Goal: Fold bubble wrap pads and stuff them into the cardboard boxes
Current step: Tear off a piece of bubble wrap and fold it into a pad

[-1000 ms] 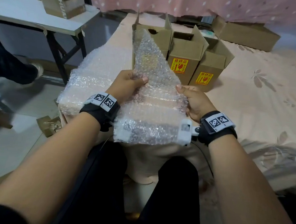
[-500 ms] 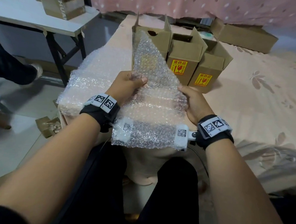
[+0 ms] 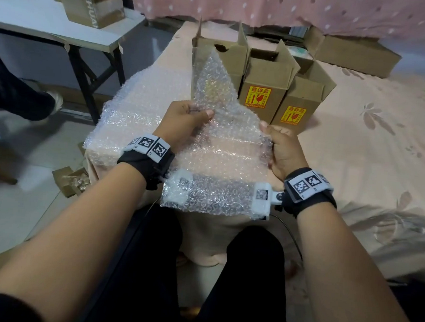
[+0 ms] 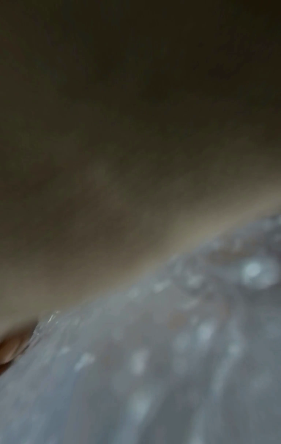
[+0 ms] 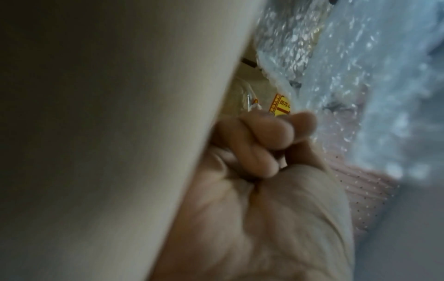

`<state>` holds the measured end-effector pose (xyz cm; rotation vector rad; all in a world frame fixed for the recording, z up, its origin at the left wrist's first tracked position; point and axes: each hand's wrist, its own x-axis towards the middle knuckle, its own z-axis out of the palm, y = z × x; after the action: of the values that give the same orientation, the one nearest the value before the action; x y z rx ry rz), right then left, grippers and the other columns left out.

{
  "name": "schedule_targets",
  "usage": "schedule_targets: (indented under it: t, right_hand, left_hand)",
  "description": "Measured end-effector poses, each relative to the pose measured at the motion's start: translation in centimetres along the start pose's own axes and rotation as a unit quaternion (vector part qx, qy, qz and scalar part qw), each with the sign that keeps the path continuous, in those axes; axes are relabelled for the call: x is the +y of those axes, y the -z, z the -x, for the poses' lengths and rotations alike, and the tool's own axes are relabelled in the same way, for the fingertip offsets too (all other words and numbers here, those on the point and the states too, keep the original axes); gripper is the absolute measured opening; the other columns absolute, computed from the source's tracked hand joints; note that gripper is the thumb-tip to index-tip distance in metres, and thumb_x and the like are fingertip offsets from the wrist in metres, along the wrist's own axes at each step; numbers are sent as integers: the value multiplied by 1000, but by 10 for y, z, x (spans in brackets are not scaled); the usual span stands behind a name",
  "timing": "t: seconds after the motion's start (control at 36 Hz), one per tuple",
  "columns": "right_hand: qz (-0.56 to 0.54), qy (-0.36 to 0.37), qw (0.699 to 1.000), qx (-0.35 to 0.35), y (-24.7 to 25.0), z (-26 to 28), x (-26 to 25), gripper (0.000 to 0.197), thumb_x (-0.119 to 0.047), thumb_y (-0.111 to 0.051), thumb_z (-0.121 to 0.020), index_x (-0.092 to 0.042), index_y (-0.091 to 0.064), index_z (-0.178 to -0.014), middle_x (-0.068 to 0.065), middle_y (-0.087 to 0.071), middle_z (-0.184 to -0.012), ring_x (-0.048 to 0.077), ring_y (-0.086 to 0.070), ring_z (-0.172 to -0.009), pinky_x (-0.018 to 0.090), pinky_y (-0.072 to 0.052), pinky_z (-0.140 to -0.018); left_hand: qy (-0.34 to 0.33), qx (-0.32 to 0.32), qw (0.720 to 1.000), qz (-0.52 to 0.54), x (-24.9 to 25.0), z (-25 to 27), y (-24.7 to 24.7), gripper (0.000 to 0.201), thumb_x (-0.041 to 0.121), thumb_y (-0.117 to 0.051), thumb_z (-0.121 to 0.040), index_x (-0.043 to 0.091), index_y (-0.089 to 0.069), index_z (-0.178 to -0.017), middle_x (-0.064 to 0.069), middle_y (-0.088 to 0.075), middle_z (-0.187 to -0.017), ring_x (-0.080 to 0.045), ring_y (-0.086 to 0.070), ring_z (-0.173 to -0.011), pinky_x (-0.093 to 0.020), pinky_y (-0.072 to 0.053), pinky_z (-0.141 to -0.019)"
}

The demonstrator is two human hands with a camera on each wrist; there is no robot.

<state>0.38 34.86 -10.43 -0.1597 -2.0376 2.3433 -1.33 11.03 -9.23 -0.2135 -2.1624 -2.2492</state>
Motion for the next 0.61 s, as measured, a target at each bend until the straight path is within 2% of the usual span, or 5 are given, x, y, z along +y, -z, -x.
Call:
schedule_targets:
  t: [0.11, 0.19, 0.33, 0.47, 0.61]
  right_hand:
    - [4, -9, 1000, -15, -6, 3, -6, 27, -34, -72, -87, -7, -72, -92, 11, -70, -81, 27, -65, -66, 38, -51, -67]
    - [16, -8, 999, -39, -10, 5, -10, 21, -26, -63, -97, -7, -70, -92, 5, -72, -75, 21, -70, -65, 35, -58, -64]
    - [-8, 15, 999, -39, -3, 5, -5, 5, -5, -64, -93, -4, -68, -91, 7, -72, -73, 18, -68, -64, 30, -57, -60]
    - [-37, 57, 997, -43, 1, 1, 2, 23, 1, -71, -76, -7, -68, -98, 17, -70, -99, 31, -64, -92, 46, -52, -90]
    - [-66, 50, 997, 6, 2, -1, 4, 45, 14, -65, -76, -4, -61, -116, 9, -71, -104, 30, -64, -92, 38, -46, -73]
  left_hand:
    - [13, -18, 1000, 4, 1, 1, 0, 17, 14, -70, -94, -3, -68, -92, 6, -55, -55, -6, -42, -42, -19, -35, -39]
    - [25, -36, 999, -6, 4, 3, -1, 37, 13, -68, -95, -20, -60, -110, 8, -57, -54, -6, -43, -41, -19, -36, -38]
    - [26, -42, 999, -22, 5, 5, 2, 52, 21, -74, -91, -22, -55, -113, -8, -60, -75, -14, -47, -52, -24, -40, -44]
    - [21, -54, 998, -15, 3, 4, 0, 18, 13, -71, -93, -2, -70, -103, -3, -69, -77, -10, -53, -52, -23, -43, -46]
    - [16, -70, 997, 8, 2, 3, 0, 4, 5, -68, -92, 7, -68, -95, 1, -71, -70, -6, -58, -49, -20, -41, -42]
